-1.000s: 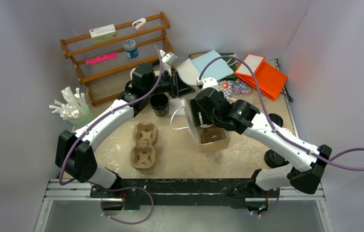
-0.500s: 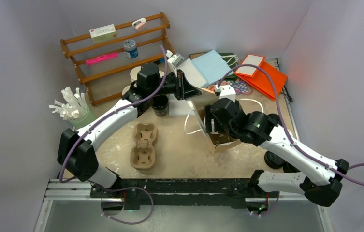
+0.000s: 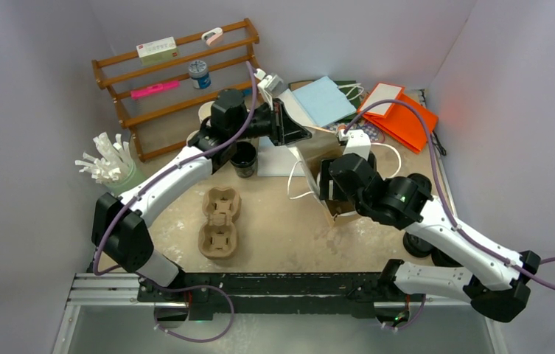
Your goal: Pack the takeout coffee
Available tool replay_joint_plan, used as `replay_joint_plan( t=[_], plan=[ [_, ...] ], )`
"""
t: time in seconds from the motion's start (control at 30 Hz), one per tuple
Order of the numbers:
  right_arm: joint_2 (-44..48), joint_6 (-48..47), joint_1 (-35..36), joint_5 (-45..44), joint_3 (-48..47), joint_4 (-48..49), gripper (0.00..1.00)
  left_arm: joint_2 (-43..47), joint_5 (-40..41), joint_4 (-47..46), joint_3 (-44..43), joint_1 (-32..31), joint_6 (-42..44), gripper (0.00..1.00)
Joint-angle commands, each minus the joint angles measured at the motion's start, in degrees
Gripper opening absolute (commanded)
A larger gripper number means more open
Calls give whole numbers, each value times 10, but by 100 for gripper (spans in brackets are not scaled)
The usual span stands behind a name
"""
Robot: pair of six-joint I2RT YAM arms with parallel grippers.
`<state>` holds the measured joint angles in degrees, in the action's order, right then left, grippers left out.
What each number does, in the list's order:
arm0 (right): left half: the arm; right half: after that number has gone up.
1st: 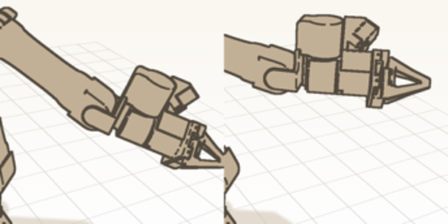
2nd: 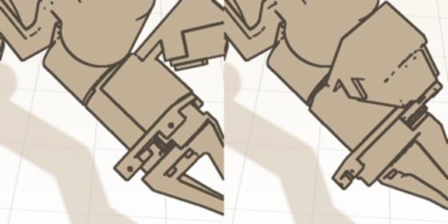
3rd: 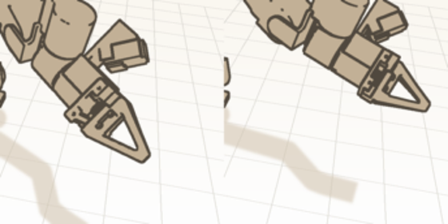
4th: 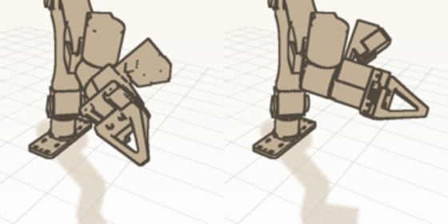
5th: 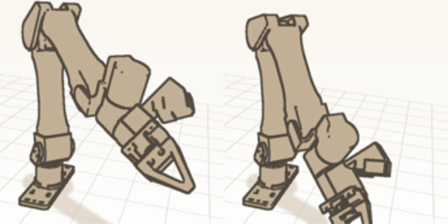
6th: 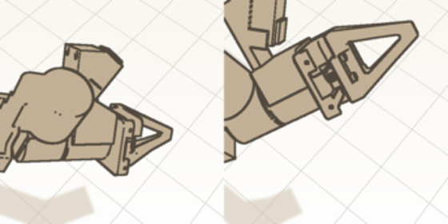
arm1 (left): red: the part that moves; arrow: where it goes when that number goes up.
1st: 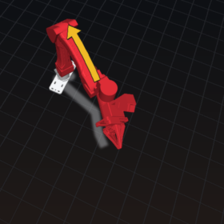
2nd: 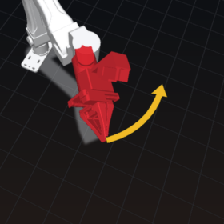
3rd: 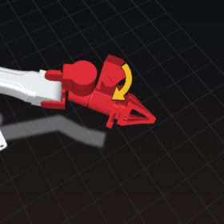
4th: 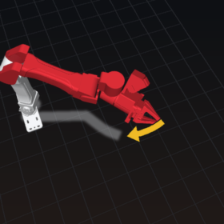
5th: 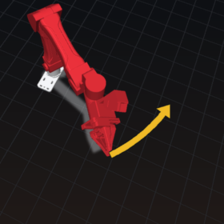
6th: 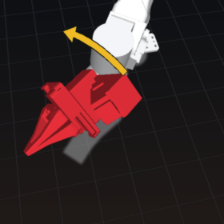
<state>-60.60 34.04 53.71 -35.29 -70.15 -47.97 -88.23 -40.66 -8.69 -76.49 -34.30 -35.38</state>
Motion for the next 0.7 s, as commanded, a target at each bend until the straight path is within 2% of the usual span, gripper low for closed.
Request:
replay_joint_plan(
  t=[0.0, 0.13, 0.27, 0.47, 0.67],
  plan=[
    [0, -5, 0, -34, 1, 35, 29, -1, -3, 4, -50, -4, 5, 0],
    [-17, 19, -2, 3, -8, 16, 29, 2, 10, 47, -61, -4, 35, 0],
    [-60, 57, -5, 56, -30, -61, 28, 18, 4, 66, -38, -4, 34, 0],
    [-56, 82, -5, 126, -43, -108, 28, 45, -26, 139, -6, -4, 43, 0],
    [-54, 87, -5, 124, -52, -154, 27, 60, -66, 100, 43, -4, 9, 0]
  ],
)
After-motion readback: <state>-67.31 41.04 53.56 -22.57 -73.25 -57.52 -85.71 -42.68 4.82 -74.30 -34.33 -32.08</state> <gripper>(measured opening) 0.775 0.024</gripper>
